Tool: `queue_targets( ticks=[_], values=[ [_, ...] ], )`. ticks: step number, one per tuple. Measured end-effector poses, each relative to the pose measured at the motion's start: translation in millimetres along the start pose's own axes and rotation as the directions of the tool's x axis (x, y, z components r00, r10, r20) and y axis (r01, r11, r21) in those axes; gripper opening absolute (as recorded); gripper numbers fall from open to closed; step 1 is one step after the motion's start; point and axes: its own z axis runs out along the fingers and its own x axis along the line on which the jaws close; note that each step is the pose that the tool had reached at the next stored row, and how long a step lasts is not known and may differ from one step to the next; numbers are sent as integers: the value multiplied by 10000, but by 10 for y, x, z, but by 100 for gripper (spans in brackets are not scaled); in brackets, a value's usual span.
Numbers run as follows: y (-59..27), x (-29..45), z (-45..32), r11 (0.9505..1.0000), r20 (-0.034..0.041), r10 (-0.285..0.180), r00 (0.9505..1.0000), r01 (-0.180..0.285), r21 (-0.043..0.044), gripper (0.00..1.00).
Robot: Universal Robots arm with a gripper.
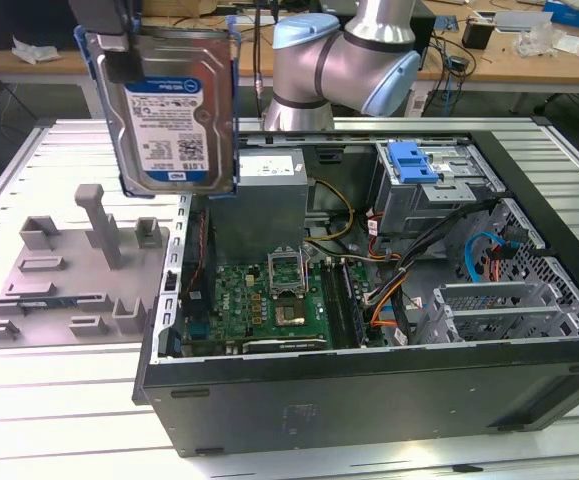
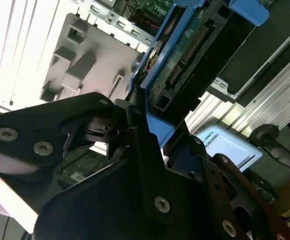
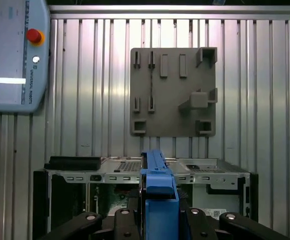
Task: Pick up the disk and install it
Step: 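Pick up the disk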
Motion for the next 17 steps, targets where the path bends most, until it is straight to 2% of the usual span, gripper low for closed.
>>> queue_targets(
  ticks=[3,7,13,17],
  values=[
    [-159,107,-6,10000,0,-3,10000,3,-40,37],
    [-301,201,-12,10000,0,-4,10000,4,-77,37],
    [-662,432,-25,9999,1,-8,10000,8,-167,37],
    [-824,497,-33,9998,1,-23,10000,23,-188,37]
  ],
)
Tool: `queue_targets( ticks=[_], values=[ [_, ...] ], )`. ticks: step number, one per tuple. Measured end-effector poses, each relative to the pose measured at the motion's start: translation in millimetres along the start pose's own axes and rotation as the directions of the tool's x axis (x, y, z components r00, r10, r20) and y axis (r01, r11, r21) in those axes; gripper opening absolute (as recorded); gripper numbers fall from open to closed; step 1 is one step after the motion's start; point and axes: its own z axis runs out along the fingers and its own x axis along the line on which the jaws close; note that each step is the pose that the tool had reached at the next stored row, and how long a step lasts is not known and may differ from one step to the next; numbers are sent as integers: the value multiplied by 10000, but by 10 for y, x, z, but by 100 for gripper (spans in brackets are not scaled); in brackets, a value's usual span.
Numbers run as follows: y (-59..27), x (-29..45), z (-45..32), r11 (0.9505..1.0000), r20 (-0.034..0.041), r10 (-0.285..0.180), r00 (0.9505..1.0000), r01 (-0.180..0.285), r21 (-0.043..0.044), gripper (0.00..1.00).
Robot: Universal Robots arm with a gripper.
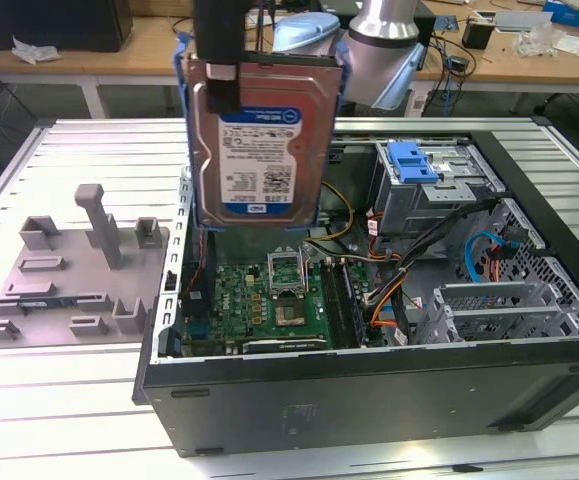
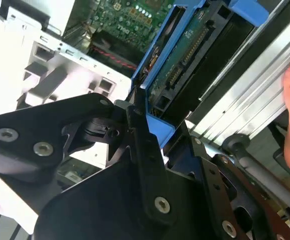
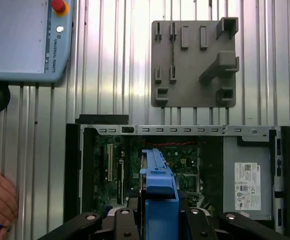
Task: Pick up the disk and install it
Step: 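Pick up the disk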
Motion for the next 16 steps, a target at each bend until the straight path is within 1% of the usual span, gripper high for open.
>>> queue_targets(
  ticks=[1,2,4,6,8,10,14,16],
  values=[
    [-43,13,-4,10000,-1,-11,10000,11,-2,37],
    [-105,30,-8,10000,-3,-30,10000,30,-4,37],
    [-168,49,-12,10000,-2,-46,10000,46,-6,37],
    [-271,77,-20,10000,-5,-80,10000,80,-9,37],
    [-340,97,-25,9999,-7,-102,9999,102,-9,37],
    [-455,131,-32,9999,-9,-133,9999,133,-10,37],
    [-591,169,-40,9998,-11,-175,9998,175,-10,37],
    [-687,196,-45,9998,-13,-206,9998,206,-11,37]
  ],
)
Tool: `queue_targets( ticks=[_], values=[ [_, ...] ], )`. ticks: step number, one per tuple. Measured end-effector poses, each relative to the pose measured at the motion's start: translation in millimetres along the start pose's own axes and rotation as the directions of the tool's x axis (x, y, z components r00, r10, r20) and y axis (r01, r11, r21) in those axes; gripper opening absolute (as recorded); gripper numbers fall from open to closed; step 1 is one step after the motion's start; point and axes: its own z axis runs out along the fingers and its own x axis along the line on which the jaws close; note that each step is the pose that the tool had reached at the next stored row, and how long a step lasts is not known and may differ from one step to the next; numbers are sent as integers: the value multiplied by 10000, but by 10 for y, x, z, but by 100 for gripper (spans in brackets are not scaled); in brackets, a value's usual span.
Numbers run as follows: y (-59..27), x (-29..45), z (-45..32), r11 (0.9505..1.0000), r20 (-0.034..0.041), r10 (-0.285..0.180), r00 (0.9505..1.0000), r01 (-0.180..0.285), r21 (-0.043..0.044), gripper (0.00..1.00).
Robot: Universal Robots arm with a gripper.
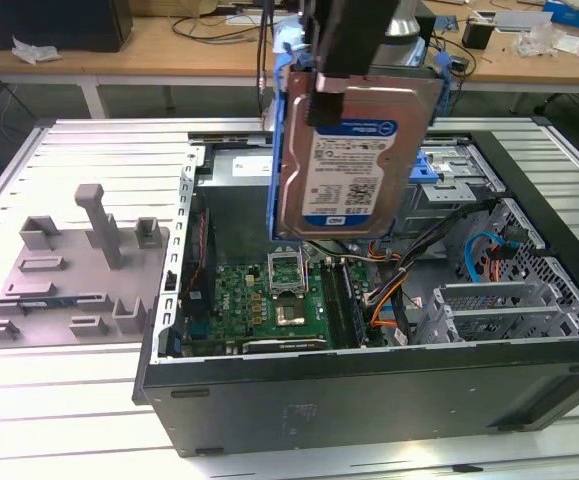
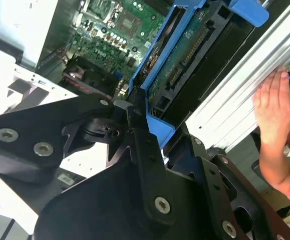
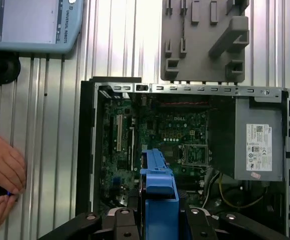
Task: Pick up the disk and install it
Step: 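Pick up the disk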
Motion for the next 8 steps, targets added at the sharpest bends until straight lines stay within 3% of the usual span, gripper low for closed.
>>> queue_targets(
  ticks=[2,5,8],
  values=[
    [-57,17,-3,10000,-1,-16,10000,16,-1,37],
    [-213,81,-12,10000,-5,-73,10000,73,0,37],
    [-228,88,-13,10000,-7,-87,10000,87,0,37]
  ],
)
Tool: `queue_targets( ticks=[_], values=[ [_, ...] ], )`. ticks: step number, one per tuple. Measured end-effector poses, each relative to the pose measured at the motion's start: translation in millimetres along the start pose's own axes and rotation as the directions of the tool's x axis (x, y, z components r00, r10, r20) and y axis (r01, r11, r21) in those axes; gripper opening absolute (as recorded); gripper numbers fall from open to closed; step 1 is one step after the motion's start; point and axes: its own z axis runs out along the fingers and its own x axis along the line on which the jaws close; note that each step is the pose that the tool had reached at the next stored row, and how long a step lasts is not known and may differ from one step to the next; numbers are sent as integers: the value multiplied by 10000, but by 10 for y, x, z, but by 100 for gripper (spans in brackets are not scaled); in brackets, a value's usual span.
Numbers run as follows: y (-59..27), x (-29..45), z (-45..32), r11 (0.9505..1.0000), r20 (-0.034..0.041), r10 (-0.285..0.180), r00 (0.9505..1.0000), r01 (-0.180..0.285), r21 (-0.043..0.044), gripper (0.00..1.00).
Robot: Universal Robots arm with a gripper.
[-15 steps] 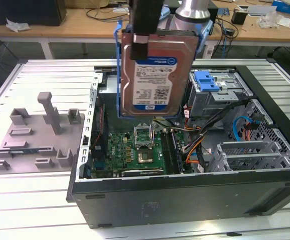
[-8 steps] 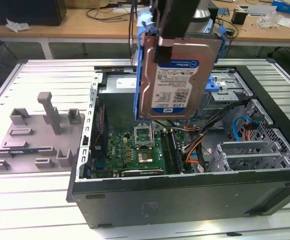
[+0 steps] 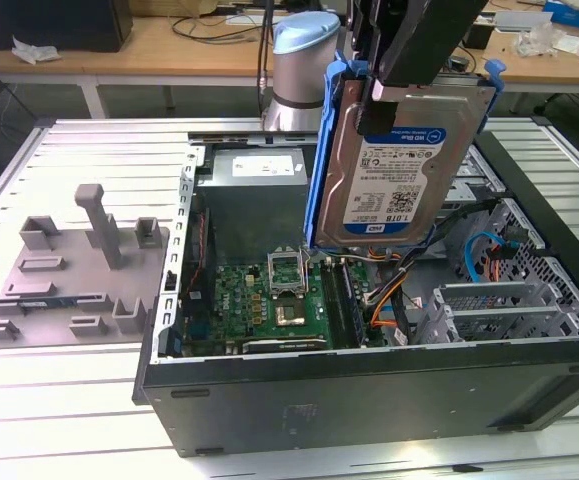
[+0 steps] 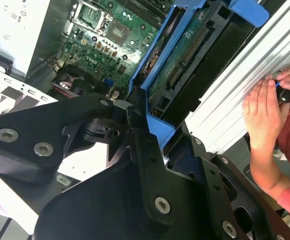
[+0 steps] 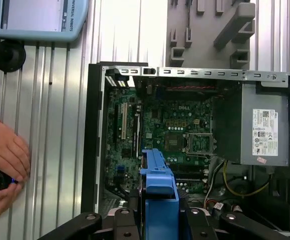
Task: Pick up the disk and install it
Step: 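Insert the disk into the insertion slot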
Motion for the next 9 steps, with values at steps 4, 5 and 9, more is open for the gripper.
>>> queue_targets(
  ticks=[4,5,9],
  values=[
    [0,0,0,10000,0,-5,10000,5,0,37],
    [0,0,0,10000,0,-5,10000,5,0,37],
    [0,0,0,10000,0,-6,10000,6,1,37]
  ],
)
